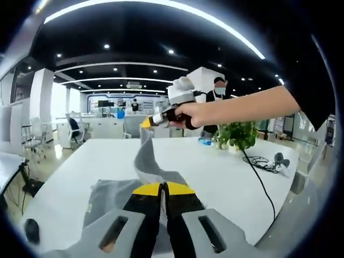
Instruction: Fold the towel on the table until its edges align and the towel forms a compact rectangular stack.
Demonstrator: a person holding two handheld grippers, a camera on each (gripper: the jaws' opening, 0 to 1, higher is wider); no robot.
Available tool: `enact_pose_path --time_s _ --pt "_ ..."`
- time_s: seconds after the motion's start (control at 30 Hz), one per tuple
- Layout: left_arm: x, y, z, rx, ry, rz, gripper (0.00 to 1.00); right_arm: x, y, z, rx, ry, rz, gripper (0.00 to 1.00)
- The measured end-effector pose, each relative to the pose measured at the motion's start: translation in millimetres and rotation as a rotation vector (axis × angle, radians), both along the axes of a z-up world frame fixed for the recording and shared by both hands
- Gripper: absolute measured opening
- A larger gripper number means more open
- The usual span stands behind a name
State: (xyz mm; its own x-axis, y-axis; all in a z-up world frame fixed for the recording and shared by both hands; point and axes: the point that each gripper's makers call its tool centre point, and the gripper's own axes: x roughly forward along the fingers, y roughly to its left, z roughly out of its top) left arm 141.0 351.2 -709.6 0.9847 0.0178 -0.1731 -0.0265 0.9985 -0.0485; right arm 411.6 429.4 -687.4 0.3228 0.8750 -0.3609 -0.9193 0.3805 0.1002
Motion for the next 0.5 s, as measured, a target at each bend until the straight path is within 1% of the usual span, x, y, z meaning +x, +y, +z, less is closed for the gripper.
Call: enact_pose_path --time_s 0.1,0.3,0.37,0.5 --pt "-2.6 6 -4.1 -0.011 0.003 0.021 0.02 -8 10 -5.1 -0.008 0.006 0.013 0.00" --pt "-9.7 21 -11.6 -0.050 0.007 0.074 0.02 -17 30 -16.3 -0.022 0.017 0.033 0.00" --pt "-11.1 24 -14.0 -0.061 0.010 0.078 0.02 -18 36 -21.2 -0.028 0.021 0.037 0.00" --pt "-16.6 33 -20.4 -0.073 0.020 0.122 0.02 -19 45 -30.3 -0.027 0.049 0.029 0.00"
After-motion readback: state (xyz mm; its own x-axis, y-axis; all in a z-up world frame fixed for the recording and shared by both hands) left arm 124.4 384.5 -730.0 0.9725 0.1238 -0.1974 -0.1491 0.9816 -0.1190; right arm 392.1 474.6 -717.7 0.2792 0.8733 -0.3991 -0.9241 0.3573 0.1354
